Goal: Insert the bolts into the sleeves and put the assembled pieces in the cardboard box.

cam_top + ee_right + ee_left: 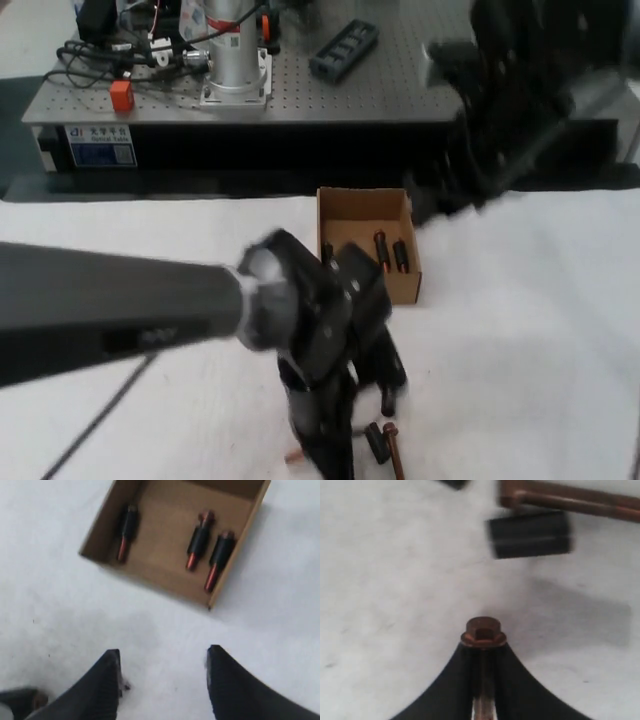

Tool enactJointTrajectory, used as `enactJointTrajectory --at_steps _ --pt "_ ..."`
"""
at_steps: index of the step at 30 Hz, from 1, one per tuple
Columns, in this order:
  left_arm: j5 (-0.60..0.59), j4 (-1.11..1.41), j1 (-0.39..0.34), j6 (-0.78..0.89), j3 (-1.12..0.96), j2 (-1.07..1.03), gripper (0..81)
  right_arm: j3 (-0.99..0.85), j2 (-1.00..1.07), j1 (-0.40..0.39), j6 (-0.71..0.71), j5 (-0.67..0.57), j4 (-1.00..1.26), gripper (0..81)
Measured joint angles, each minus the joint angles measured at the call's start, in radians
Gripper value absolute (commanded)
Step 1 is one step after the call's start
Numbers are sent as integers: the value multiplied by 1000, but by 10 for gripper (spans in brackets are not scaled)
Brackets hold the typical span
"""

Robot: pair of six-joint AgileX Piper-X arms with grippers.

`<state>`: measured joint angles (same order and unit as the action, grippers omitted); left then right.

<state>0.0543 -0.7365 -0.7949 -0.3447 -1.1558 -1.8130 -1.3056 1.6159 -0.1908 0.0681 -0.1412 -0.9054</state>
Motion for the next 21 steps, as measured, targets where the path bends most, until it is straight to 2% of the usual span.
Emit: enactJointTrajectory --at_steps 4,9,15,21 --pt "18 36 54 141 29 109 7 111 -52 -62 -37 2 16 384" --pt "30 142 133 294 171 416 7 203 -18 -124 -119 13 40 384" --pt "31 221 134 397 361 674 7 208 107 -182 -206 32 134 384" --pt "31 218 134 447 444 919 7 208 230 -190 -252 58 169 384"
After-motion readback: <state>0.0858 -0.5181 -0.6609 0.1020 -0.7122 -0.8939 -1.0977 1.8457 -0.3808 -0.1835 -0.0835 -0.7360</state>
